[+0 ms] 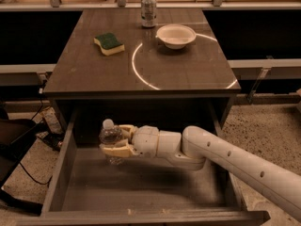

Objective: Place water bottle into top drawer

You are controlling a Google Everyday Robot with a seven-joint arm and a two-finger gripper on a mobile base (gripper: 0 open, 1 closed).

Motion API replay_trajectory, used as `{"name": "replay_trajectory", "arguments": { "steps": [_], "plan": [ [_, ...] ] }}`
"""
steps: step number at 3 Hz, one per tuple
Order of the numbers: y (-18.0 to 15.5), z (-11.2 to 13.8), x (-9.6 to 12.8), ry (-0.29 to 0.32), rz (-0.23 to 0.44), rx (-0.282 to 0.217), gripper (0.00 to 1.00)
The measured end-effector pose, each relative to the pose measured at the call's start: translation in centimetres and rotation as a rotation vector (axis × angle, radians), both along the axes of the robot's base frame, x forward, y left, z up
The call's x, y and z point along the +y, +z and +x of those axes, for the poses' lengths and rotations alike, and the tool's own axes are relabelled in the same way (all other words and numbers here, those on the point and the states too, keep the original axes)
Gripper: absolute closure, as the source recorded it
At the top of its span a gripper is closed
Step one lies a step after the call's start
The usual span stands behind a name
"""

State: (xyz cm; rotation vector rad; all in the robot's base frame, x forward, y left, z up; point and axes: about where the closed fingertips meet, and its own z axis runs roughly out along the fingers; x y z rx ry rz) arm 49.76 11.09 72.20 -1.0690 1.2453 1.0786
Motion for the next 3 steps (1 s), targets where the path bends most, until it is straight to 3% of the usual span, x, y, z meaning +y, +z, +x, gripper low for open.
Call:
{"name": "replay_trajectory", "arguments": {
  "steps": [2, 3],
  "plan": [
    [-1.6, -1.1, 1.2, 0.037, -0.047, -0.013, 1.00],
    [-3.2, -1.4, 1.8, 0.044, -0.016, 0.036, 1.00]
  ]
}}
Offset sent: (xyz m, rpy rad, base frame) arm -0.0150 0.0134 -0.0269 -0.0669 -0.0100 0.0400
